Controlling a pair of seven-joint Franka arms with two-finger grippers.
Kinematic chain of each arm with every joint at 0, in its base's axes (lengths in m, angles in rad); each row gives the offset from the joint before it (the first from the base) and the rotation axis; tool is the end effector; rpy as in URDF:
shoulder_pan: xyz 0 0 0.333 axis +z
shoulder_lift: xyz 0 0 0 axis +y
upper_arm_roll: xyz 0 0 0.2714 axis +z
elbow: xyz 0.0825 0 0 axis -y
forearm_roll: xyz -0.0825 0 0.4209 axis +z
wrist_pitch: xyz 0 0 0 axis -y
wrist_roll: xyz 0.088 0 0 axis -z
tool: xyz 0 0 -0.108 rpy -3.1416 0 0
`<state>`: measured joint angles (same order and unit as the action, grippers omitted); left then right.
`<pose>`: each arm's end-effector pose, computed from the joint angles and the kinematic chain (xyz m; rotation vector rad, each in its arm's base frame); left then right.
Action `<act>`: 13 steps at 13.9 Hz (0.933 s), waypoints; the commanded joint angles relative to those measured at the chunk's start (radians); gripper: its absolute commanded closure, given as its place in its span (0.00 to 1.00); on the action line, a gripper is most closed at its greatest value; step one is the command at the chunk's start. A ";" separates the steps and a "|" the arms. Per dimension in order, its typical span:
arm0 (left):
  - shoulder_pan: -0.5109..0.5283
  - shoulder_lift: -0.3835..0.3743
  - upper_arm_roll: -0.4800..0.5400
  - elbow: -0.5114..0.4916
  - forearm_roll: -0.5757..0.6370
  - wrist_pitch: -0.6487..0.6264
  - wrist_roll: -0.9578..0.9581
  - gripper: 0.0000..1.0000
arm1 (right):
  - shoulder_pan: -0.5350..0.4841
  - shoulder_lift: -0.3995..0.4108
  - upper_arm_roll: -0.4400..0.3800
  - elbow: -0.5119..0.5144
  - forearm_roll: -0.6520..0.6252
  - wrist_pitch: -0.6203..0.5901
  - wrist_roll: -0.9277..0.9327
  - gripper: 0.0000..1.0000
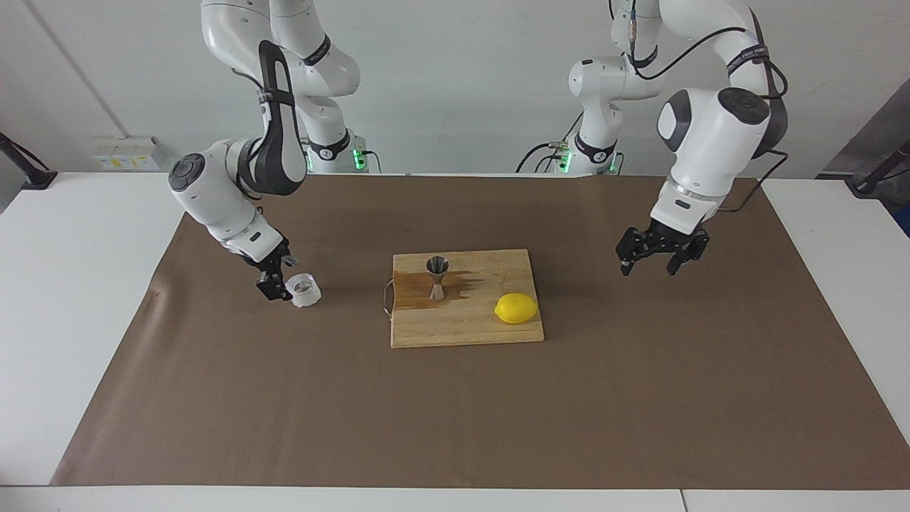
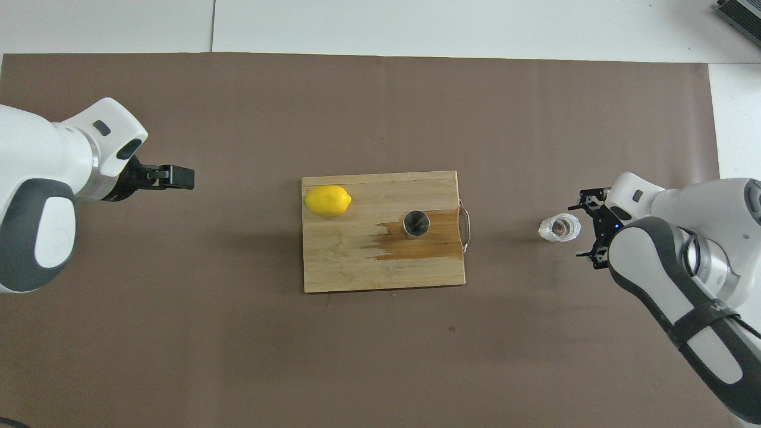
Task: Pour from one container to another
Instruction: 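Close the right gripper around the clear plastic cup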
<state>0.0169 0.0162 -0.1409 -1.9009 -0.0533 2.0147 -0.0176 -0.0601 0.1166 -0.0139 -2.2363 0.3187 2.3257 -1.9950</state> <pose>0.6039 -0.0782 0.4390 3.0771 -0.1320 0.1446 0.5548 -0.0355 0.2451 -1.9752 -2.2452 -0.2726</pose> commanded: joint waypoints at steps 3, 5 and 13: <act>0.043 -0.013 -0.011 0.190 0.062 -0.307 0.065 0.00 | 0.002 0.011 0.008 -0.045 0.095 0.064 -0.071 0.00; 0.081 -0.028 -0.011 0.186 0.062 -0.329 0.057 0.00 | 0.008 0.027 0.008 -0.046 0.160 0.072 -0.129 0.00; 0.078 -0.030 -0.013 0.186 0.062 -0.327 0.057 0.00 | 0.008 0.046 0.008 -0.043 0.255 0.072 -0.179 1.00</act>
<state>0.1017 -0.0098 -0.1561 -1.7191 -0.0080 1.7081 0.0381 -0.0512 0.1622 -0.0091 -2.2728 0.5189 2.3771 -2.1341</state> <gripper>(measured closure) 0.000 0.238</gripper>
